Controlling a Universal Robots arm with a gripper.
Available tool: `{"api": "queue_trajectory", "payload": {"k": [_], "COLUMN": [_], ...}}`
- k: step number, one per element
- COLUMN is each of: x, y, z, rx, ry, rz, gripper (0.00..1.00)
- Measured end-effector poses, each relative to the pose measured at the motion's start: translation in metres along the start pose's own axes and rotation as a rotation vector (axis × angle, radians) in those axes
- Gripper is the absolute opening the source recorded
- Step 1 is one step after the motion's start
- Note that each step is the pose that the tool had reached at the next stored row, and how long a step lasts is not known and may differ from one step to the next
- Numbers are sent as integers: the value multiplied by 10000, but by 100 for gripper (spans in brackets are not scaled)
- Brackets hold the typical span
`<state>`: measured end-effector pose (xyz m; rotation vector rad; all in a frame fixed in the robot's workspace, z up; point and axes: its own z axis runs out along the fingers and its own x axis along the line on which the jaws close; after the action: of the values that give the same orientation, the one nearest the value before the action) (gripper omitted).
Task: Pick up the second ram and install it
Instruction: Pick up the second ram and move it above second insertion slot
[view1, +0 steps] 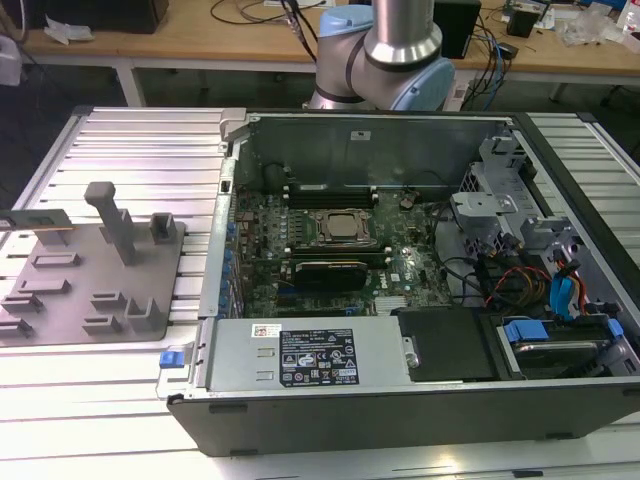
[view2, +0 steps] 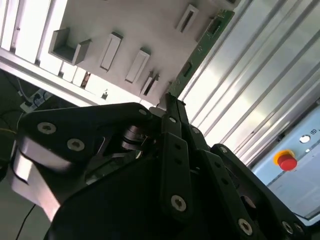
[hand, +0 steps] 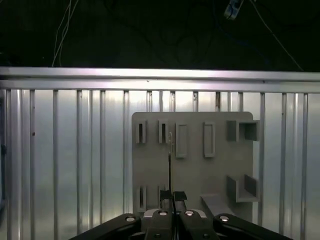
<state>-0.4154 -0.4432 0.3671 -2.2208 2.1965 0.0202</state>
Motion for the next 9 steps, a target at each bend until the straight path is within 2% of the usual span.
{"api": "queue_trajectory", "payload": {"k": [1,2,4,6,9], "x": [-1,-3,-5,-9,-14], "y": [0,-1,-2,-3,-4], "z": [-35,-123,-196,-421,-655], "rx": [1,3,3,6,18], "ry": [0,0,1,0,1], "rz": [0,0,0,0,-1], "gripper": [9,9,9,9,9]}}
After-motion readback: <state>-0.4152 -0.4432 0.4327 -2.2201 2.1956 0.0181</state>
